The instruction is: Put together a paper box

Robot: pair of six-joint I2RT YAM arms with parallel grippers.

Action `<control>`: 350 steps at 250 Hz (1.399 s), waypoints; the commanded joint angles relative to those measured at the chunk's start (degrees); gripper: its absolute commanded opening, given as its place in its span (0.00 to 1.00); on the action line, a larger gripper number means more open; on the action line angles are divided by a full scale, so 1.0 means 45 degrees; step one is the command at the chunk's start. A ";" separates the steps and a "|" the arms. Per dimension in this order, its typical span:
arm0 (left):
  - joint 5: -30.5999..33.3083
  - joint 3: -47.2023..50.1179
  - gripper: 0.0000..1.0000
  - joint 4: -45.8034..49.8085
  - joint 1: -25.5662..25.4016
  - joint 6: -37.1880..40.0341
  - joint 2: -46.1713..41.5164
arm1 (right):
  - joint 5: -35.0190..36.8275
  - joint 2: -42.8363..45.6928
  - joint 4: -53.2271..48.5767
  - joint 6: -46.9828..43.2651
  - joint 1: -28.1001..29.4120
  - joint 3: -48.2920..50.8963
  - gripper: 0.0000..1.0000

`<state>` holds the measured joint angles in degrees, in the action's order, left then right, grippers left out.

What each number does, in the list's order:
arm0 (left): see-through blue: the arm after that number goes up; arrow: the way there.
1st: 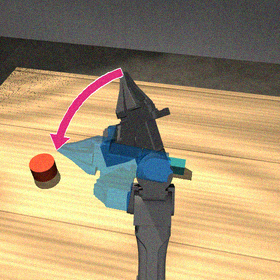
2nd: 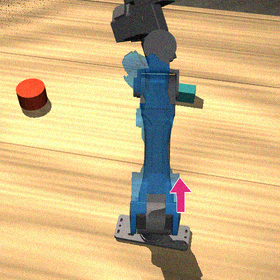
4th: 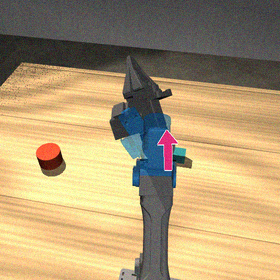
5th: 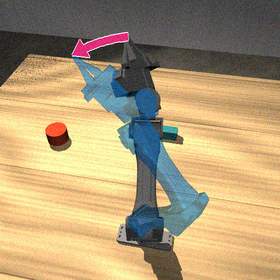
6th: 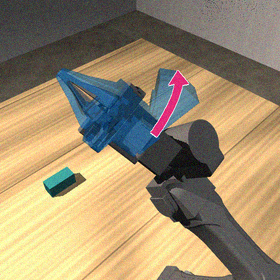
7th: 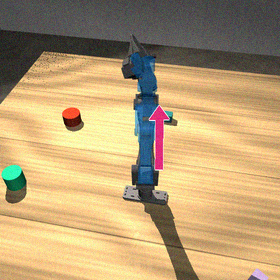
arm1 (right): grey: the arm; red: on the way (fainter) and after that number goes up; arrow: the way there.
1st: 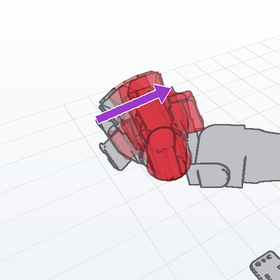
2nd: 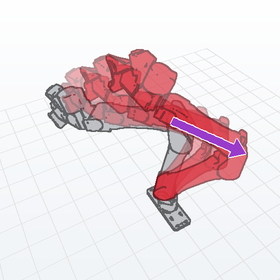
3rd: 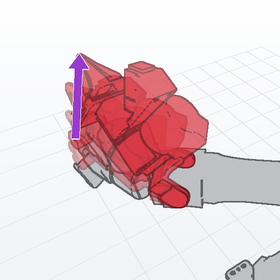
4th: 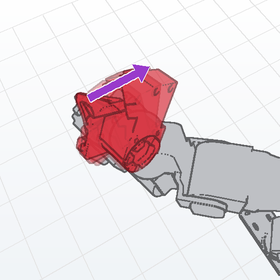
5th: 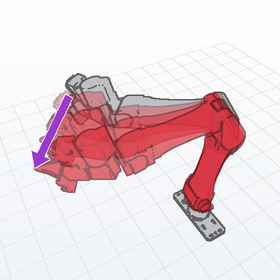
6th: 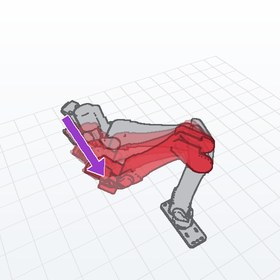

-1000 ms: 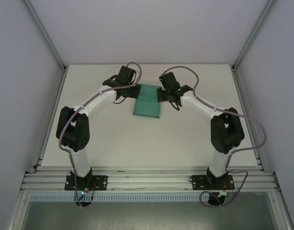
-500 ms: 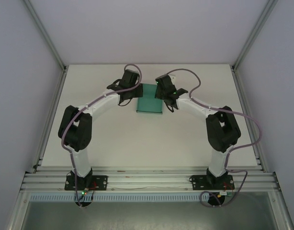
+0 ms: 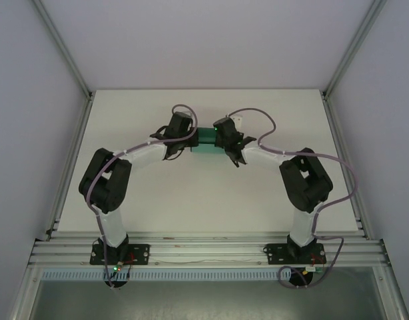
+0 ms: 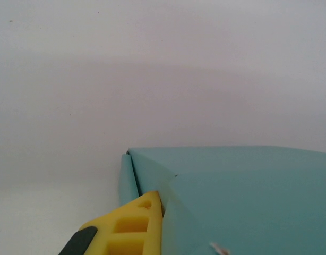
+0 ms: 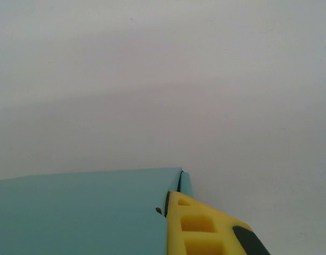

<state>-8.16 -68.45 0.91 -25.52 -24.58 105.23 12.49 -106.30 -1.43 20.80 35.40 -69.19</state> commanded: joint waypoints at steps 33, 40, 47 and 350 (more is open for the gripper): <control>-0.0831 0.1279 0.14 0.0725 -0.0249 -0.0251 -0.0612 | 0.0391 0.0662 0.1278 -0.0972 0.0489 0.1264 0.04; -0.0769 0.1336 0.17 0.0782 -0.0247 -0.0285 -0.0748 | 0.0458 0.0707 0.1332 -0.1069 0.0525 0.1390 0.04; -0.0739 0.1354 0.22 0.0847 -0.0250 -0.0263 -0.0884 | 0.0484 0.0747 0.1333 -0.1151 0.0551 0.1488 0.04; -0.3388 -0.1185 0.80 0.3328 0.1392 -0.2054 0.0207 | 0.1518 0.1446 0.3818 -0.3264 0.1666 0.4552 0.24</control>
<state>-19.27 -76.27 19.27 -19.03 -33.12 107.20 18.20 -100.82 15.38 6.72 42.24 -50.35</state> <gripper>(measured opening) 0.821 0.220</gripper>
